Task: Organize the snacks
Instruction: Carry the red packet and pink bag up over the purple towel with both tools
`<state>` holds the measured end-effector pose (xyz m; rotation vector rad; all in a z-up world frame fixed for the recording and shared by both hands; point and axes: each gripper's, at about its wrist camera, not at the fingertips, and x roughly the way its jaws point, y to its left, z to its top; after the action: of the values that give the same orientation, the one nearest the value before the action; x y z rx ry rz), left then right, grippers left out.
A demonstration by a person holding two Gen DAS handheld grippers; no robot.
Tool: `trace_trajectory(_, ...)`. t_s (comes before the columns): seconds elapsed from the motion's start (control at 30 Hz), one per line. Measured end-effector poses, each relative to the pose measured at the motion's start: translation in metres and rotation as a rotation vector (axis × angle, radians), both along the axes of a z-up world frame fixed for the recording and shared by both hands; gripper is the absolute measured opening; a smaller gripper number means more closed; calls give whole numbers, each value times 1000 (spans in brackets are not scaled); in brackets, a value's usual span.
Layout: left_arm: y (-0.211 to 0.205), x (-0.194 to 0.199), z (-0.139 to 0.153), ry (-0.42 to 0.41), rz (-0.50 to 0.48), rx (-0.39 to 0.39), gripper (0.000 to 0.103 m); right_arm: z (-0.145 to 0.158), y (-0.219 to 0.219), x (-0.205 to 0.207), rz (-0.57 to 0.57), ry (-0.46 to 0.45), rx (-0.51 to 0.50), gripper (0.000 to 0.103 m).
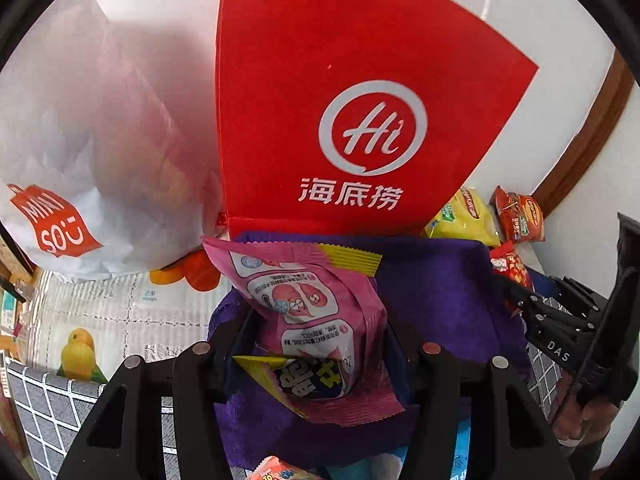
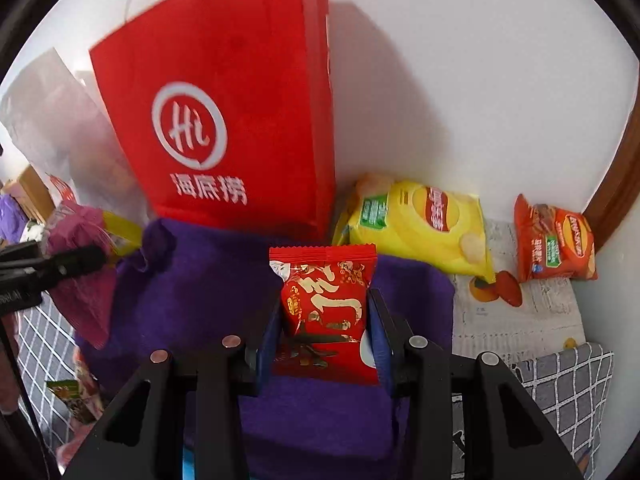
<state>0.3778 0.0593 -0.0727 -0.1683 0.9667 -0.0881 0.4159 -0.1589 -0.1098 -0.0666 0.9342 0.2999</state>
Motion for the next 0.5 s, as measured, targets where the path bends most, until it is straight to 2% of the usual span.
trace_trajectory(0.5,3,9,-12,39,12,12,54,-31,5,8,20,96,-21,41)
